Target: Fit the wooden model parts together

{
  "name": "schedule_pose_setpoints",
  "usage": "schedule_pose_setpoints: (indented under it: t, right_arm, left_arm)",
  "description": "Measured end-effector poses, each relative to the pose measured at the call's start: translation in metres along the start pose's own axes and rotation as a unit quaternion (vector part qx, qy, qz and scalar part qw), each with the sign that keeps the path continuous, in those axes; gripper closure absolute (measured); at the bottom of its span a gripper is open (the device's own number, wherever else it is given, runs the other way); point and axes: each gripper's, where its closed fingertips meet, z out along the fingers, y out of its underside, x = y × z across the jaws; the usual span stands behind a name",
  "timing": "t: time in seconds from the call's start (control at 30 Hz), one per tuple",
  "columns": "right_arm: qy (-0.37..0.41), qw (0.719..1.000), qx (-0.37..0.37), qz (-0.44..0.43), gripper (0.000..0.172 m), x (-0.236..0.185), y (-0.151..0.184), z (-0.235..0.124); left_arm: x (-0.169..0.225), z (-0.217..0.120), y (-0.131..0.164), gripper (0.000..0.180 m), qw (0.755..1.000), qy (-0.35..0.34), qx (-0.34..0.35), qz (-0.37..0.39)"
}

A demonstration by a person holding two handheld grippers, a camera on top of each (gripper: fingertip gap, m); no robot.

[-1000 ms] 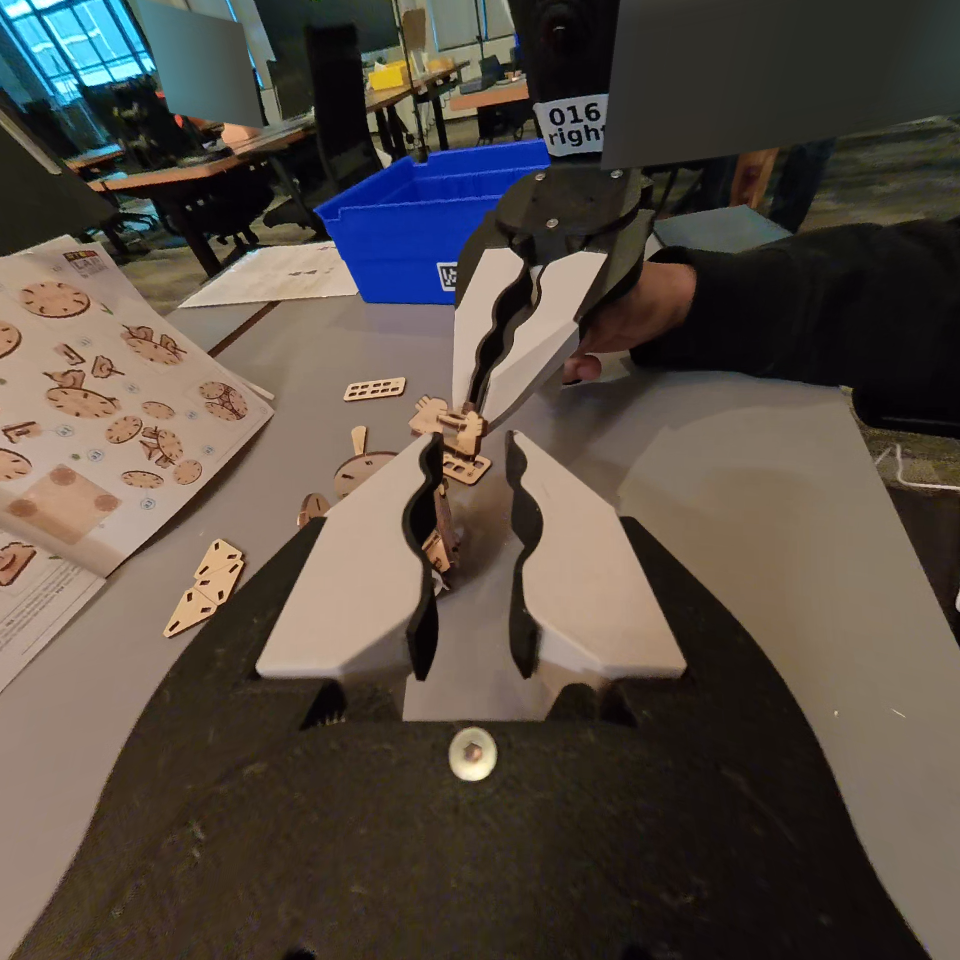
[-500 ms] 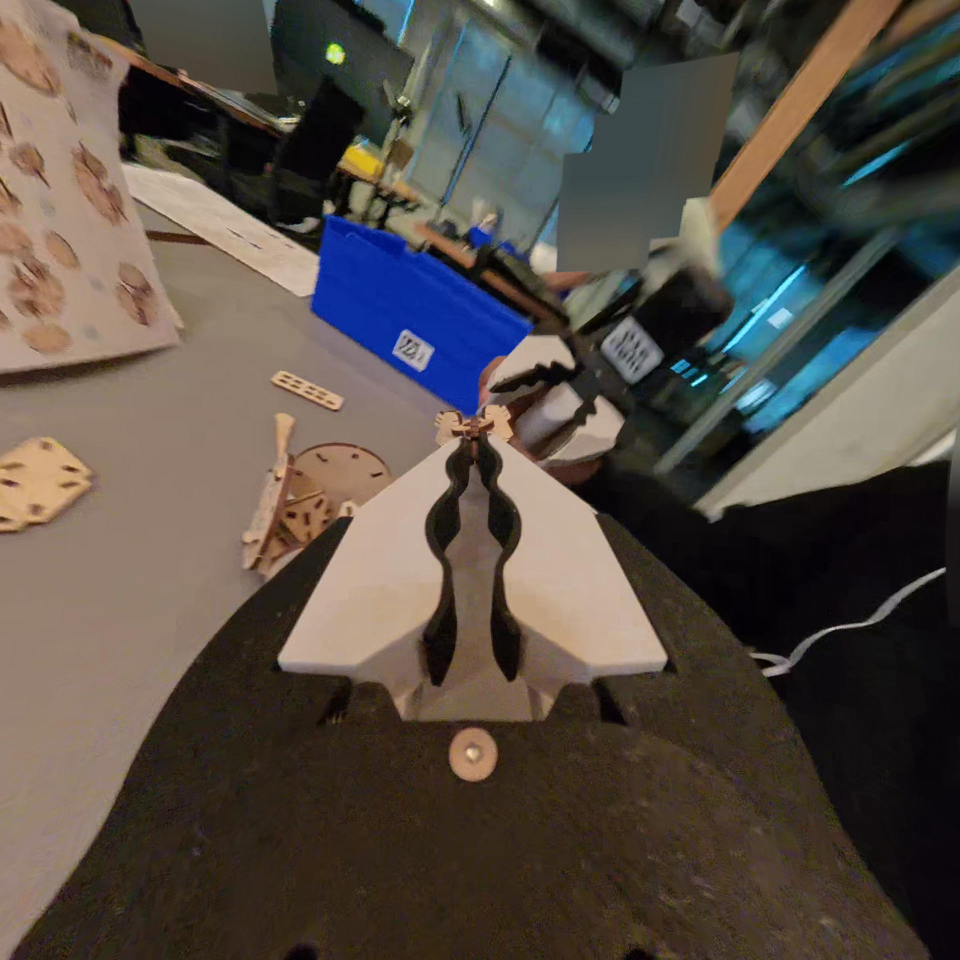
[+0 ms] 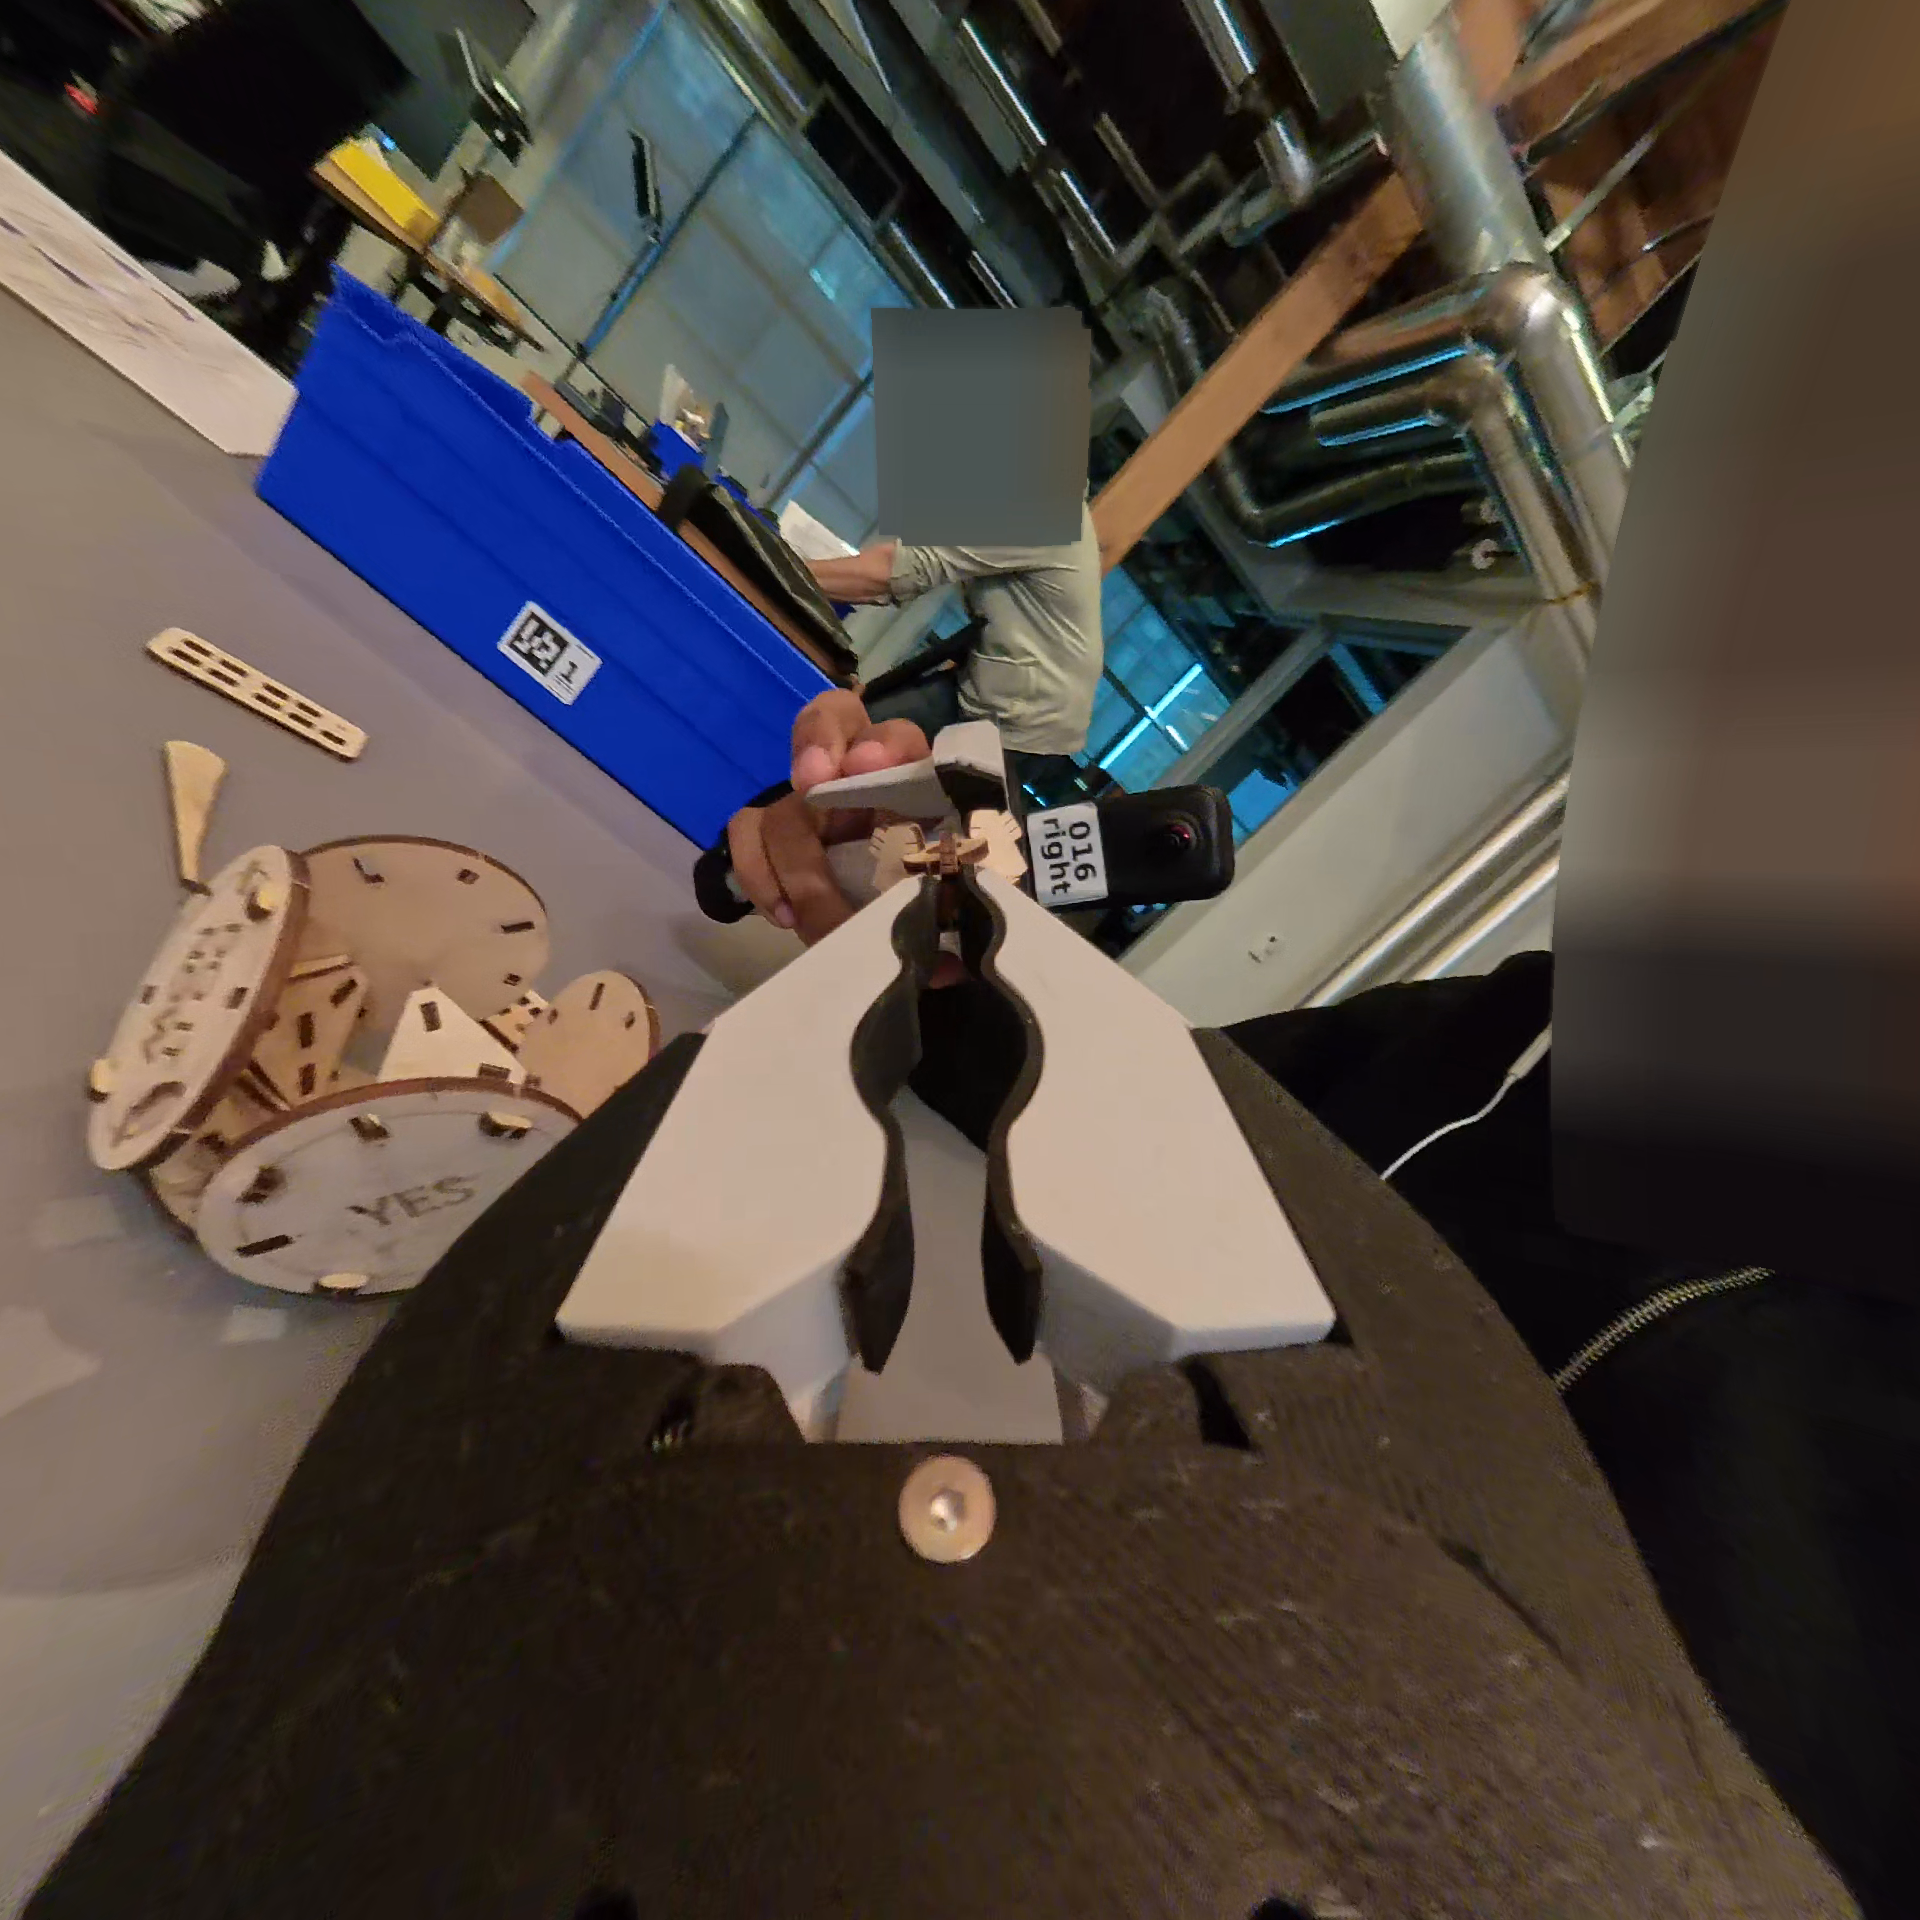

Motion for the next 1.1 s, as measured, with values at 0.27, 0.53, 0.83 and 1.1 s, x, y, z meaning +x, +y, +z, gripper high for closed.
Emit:
schedule_pose_setpoints:
  t: [0.27, 0.53, 0.83, 1.1]
  right_arm:
    - [-0.042, 0.999, 0.019, 0.005, 0.15, -0.013, -0.007, -0.002]
    - [-0.061, 0.997, 0.032, 0.027, 0.16, -0.015, -0.013, -0.004]
    - [-0.12, 0.976, 0.064, 0.173, 0.16, -0.011, -0.024, -0.011]
    - [-0.177, 0.959, 0.046, 0.216, 0.16, -0.027, -0.021, -0.01]
  left_arm:
    - [0.007, 0.011, 0.016, 0.18, 0.998, 0.045, -0.033, -0.04]
    - [0.013, 0.013, 0.016, 0.161, 0.998, 0.052, -0.032, -0.018]
    - [0.027, 0.018, 0.016, 0.124, 0.937, -0.088, -0.051, 0.333]
    - [0.023, 0.024, 0.032, 0.147, 0.869, -0.147, -0.101, 0.461]
